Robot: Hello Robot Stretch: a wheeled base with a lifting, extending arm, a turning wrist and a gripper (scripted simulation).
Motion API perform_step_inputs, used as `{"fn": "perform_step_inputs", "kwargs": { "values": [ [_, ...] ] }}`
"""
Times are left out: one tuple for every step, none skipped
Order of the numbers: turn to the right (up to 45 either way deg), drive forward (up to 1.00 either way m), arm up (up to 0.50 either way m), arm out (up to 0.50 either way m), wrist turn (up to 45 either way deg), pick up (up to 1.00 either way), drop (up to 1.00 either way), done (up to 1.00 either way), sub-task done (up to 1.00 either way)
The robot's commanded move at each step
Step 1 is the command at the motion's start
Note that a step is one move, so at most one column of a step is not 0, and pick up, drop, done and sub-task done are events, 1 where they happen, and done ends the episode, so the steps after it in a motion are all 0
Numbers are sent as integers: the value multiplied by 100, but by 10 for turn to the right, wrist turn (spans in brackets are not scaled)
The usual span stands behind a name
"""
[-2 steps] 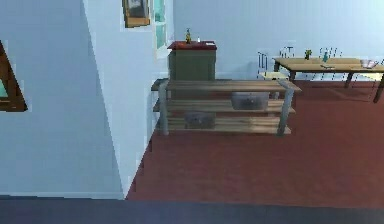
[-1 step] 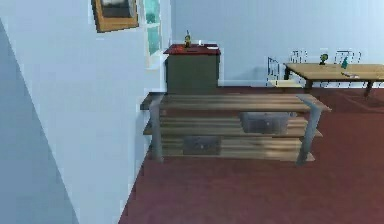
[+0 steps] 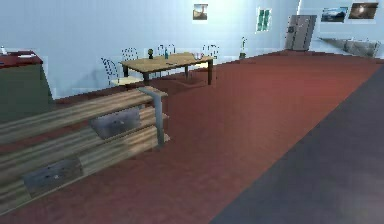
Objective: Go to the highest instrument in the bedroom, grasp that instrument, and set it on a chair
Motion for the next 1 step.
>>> {"fn": "perform_step_inputs", "kwargs": {
  "values": [
    [270,0,0,0,0,0,0,0,0]
  ]
}}
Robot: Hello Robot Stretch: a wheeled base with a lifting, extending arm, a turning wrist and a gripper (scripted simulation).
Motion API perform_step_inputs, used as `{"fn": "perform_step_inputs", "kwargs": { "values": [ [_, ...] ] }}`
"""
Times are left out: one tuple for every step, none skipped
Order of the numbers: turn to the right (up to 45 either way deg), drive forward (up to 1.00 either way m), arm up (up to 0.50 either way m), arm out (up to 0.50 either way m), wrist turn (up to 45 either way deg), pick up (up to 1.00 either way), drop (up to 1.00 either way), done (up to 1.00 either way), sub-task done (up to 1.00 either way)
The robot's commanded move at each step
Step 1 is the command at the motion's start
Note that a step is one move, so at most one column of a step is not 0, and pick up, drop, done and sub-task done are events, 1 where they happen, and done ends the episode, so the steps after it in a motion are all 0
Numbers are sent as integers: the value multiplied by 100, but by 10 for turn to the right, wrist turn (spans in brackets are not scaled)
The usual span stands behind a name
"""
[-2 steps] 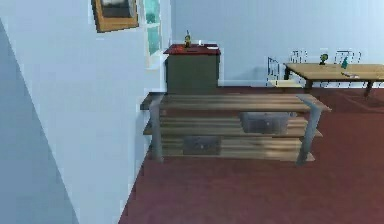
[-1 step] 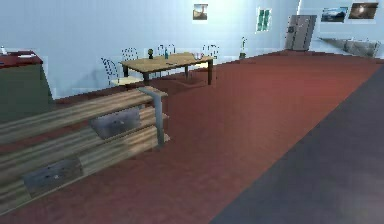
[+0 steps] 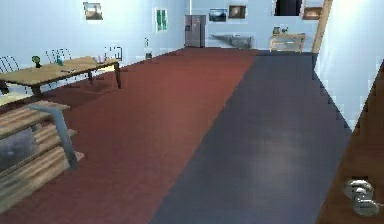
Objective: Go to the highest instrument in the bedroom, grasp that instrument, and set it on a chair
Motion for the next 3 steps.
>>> {"fn": "perform_step_inputs", "kwargs": {
  "values": [
    [30,0,0,0,0,0,0,0,0],
    [0,20,0,0,0,0,0,0,0],
    [-270,0,0,0,0,0,0,0,0]
  ]
}}
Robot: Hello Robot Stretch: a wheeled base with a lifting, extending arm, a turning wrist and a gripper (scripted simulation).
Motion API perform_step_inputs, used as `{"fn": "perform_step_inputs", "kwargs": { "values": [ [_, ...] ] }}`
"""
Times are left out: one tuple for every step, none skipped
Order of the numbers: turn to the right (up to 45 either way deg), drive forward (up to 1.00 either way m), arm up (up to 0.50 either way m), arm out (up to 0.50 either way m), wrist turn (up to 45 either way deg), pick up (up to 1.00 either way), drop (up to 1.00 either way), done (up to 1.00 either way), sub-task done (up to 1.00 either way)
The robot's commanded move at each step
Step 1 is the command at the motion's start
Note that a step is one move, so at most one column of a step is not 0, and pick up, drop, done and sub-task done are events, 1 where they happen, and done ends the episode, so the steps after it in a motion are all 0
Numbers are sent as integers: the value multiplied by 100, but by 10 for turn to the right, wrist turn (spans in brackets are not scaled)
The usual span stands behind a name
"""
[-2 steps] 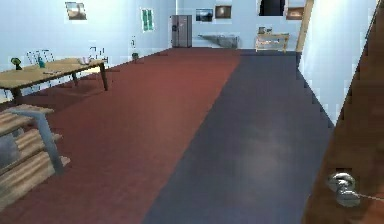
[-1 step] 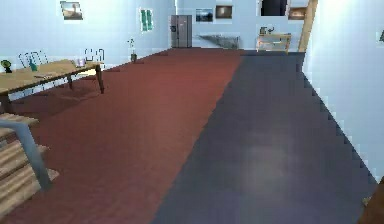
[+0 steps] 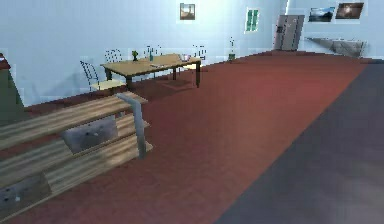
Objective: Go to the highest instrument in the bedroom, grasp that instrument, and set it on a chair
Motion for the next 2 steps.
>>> {"fn": "perform_step_inputs", "kwargs": {
  "values": [
    [0,100,0,0,0,0,0,0,0],
    [0,100,0,0,0,0,0,0,0]
  ]
}}
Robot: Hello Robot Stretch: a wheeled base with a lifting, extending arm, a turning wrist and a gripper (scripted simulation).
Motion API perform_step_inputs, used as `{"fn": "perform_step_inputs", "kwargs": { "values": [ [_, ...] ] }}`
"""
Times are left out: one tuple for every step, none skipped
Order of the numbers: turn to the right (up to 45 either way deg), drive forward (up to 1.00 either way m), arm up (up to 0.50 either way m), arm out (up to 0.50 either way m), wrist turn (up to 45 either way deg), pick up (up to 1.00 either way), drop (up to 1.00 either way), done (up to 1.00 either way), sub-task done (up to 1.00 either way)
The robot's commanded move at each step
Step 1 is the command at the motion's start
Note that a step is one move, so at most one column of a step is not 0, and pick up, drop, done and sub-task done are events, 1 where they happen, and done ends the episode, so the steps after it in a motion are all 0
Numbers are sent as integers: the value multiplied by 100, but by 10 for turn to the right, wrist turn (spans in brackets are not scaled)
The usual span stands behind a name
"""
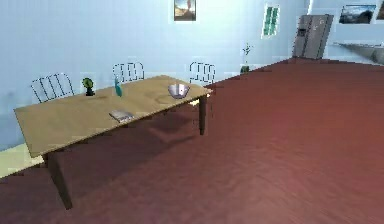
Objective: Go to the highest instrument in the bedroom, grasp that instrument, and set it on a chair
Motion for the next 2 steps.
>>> {"fn": "perform_step_inputs", "kwargs": {
  "values": [
    [-420,0,0,0,0,0,0,0,0],
    [0,5,0,0,0,0,0,0,0]
  ]
}}
